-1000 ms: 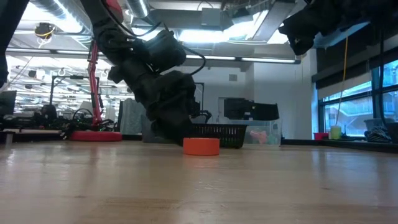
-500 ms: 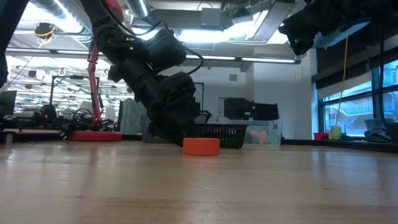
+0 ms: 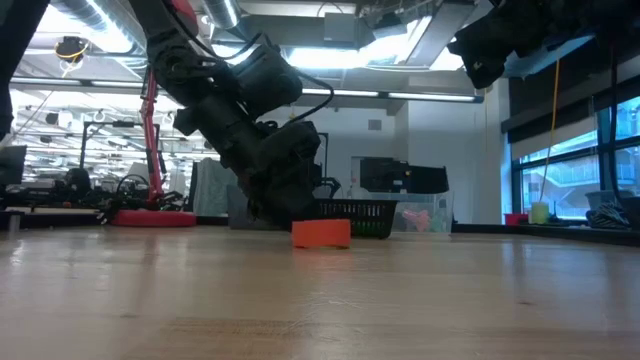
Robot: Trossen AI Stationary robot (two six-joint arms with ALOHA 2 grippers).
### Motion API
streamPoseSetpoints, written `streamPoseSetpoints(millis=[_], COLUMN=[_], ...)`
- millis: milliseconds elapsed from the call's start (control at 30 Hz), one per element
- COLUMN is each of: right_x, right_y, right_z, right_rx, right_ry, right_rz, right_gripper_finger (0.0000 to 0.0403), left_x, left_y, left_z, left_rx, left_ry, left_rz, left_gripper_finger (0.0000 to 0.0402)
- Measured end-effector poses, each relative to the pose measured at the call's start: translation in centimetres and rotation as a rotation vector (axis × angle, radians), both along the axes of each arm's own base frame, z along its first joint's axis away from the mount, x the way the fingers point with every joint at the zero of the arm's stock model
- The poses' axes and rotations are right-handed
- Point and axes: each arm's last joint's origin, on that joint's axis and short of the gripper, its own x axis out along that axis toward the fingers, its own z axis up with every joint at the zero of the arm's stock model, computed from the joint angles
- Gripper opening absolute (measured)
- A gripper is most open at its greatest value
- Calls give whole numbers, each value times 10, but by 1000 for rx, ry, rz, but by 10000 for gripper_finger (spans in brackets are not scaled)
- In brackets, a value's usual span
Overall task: Pick and place Stapler, Stapler remover, tape
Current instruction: Put the orange tape into the black transparent bin
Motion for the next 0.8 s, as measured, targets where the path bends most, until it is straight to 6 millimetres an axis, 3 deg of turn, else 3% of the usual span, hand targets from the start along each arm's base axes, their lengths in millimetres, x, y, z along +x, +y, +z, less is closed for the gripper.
streamPoseSetpoints(millis=[200,233,433,800], right_x=[0,0,0,0], right_y=[0,0,0,0], right_z=[0,0,0,0], right_rx=[0,0,1,1], right_ry=[0,0,0,0], right_rz=[0,0,-1,0], right_gripper_finger=[88,88,88,88], left_x=[1,1,1,-16], left_y=[-2,-2,-4,8], left_z=[1,1,14,99], left_rx=[-23,-28,-45,133], left_ry=[-17,-24,-77,-364], left_rz=[-48,-52,-83,-163], left_gripper_finger=[35,29,29,29])
